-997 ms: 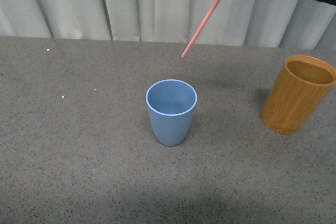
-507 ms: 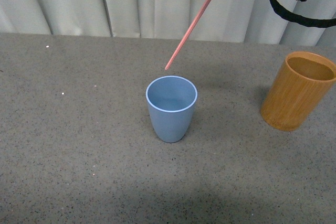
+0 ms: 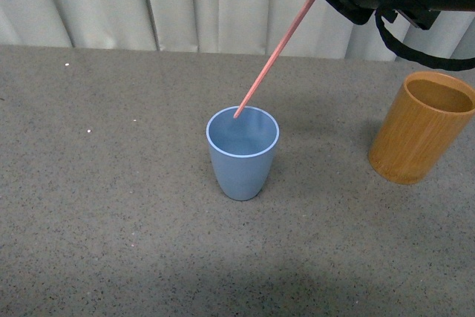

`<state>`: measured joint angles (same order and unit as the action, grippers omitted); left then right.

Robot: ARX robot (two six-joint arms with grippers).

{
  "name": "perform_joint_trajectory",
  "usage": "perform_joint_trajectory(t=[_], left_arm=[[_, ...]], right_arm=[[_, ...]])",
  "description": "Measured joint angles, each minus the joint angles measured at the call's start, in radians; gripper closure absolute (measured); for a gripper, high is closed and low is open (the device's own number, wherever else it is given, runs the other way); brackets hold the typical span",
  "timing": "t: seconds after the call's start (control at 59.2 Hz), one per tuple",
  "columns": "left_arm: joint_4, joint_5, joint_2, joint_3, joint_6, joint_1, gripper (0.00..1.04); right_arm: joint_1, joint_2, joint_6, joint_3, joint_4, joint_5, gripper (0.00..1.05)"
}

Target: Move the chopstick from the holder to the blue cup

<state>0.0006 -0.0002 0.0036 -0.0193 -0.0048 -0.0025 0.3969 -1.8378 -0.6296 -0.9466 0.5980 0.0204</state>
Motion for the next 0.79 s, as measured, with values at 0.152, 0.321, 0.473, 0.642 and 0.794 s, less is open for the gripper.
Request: perform_joint_trajectory(t=[0.152,0.321,0.473,0.642,0.794], left_arm=[[0.0,0.0,0.0,0.0,0.0,0.0,0.07],[0.0,0.0,0.0,0.0,0.0,0.0,0.07],[0.0,0.0,0.0,0.0,0.0,0.0,0.07],[0.0,0.0,0.0,0.0,0.0,0.0,0.07],[0.0,0.0,0.0,0.0,0.0,0.0,0.07]], right_arm=[[0.0,-0.003,0.0,0.001,-0.004,0.001,1.03],[0.0,-0.006,0.001,-0.001,-0.014,0.001,1.03],[0.003,-0.018,0.001,-0.008,-0.018,0.001,1.03],[0.015,-0.021,0.008,-0.018,-0.037,-0.004,0.99],[0.019,-0.021,0.014,-0.025,-0.039,-0.014,0.74]])
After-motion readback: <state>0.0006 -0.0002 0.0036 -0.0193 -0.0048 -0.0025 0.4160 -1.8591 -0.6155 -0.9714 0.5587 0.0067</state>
